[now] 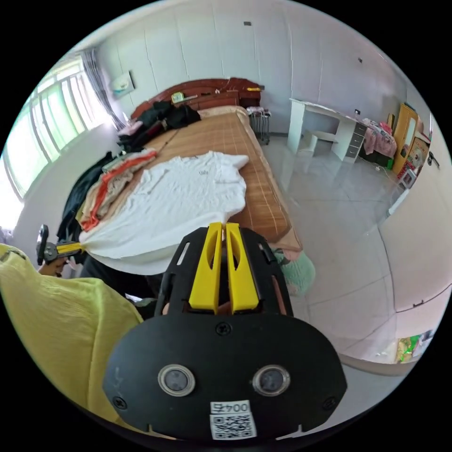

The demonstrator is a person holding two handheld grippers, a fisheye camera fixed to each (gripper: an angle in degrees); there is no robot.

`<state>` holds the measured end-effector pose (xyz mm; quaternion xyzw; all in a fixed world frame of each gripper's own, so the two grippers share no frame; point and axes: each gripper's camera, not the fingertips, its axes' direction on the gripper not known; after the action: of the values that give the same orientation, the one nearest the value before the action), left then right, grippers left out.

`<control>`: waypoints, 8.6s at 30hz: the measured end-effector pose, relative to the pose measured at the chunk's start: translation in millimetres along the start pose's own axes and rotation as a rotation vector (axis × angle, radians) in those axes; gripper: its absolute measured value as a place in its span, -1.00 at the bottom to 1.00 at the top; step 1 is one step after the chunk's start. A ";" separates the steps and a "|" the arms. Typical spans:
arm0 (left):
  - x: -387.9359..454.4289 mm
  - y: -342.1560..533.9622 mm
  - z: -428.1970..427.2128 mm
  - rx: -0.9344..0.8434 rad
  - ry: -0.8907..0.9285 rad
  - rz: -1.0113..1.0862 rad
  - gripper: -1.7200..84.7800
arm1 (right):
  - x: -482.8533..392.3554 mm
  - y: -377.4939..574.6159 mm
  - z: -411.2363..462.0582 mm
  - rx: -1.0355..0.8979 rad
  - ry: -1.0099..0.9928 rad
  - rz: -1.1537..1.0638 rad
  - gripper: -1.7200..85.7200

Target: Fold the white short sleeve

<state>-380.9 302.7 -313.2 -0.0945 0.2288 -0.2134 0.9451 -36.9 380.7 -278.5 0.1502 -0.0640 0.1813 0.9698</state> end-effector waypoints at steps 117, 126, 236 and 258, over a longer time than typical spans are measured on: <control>-85.8 -39.0 190.5 0.110 0.039 0.211 -0.92 | -62.9 -114.7 79.2 -0.240 -0.023 -0.319 -0.96; -51.1 10.7 190.1 0.127 -0.071 0.166 -0.93 | -79.4 -30.6 79.8 -0.344 0.048 -0.289 -0.88; 22.8 -273.8 520.1 0.057 -0.465 0.393 -0.94 | 10.3 -316.5 288.0 -0.420 -0.167 0.047 -0.81; -6.0 -231.5 502.5 0.197 -0.471 0.204 -0.94 | -131.5 -359.1 208.6 -0.101 0.056 -0.187 -0.80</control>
<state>-231.4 139.8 194.0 -0.0254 -0.0106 -0.1106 0.9935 -40.0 -47.9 -200.8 0.1011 -0.0319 0.0909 0.9902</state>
